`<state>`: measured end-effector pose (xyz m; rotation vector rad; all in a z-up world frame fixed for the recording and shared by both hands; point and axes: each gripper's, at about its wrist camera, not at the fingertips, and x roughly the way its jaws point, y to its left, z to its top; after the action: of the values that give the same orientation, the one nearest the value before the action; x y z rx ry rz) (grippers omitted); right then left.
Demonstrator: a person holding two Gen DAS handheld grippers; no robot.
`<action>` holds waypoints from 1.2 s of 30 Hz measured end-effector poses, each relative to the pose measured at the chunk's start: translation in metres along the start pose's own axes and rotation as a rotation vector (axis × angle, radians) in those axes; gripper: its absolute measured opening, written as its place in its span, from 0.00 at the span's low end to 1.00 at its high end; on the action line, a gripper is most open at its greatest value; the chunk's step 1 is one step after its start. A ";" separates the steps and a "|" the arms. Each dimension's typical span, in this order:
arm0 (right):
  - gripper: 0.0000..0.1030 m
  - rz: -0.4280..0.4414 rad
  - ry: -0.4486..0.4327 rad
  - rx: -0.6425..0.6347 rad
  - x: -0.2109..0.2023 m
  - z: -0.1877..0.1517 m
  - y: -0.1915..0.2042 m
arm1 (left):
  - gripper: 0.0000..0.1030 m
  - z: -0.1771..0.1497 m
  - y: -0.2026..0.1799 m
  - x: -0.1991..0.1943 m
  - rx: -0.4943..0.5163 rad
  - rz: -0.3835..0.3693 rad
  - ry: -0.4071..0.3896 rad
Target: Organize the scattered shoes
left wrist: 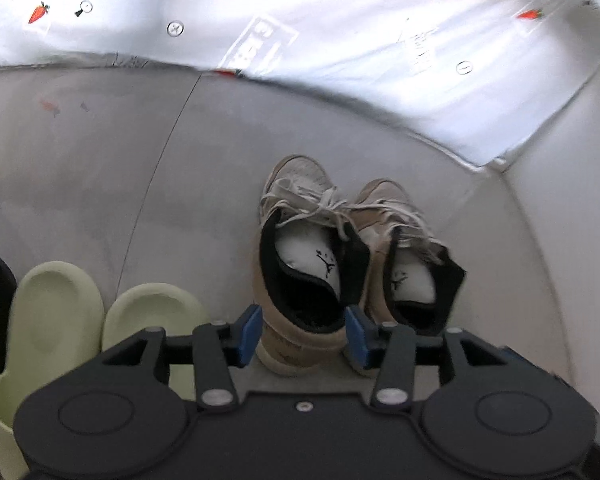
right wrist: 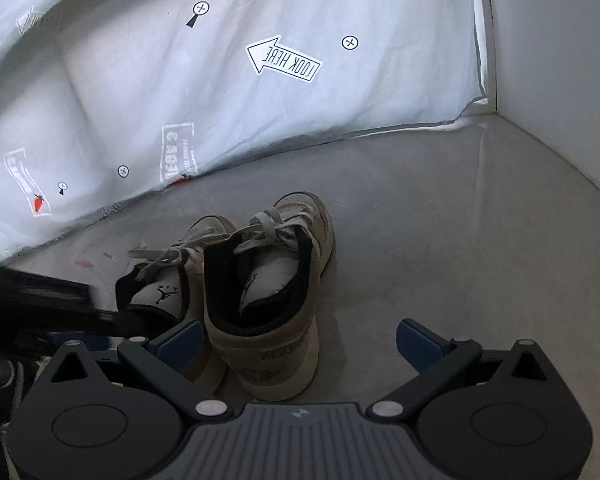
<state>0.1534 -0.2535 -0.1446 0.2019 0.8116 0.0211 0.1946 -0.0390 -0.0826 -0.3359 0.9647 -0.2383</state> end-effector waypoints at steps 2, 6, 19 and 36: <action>0.99 -0.012 0.007 -0.039 0.006 0.001 0.009 | 0.47 -0.004 0.002 -0.008 0.016 -0.024 0.001; 0.99 -0.040 0.021 -0.138 0.020 0.002 0.027 | 0.47 -0.013 0.001 -0.007 0.041 -0.046 0.009; 0.99 -0.018 0.059 -0.230 0.052 0.004 0.017 | 0.47 -0.001 -0.007 0.003 0.058 -0.004 -0.082; 0.99 -0.293 -0.012 0.021 0.085 0.061 -0.120 | 0.48 0.021 -0.022 0.023 0.049 0.014 -0.043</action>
<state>0.2490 -0.3732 -0.1871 0.1012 0.8228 -0.2644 0.2242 -0.0632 -0.0806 -0.2886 0.9169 -0.2406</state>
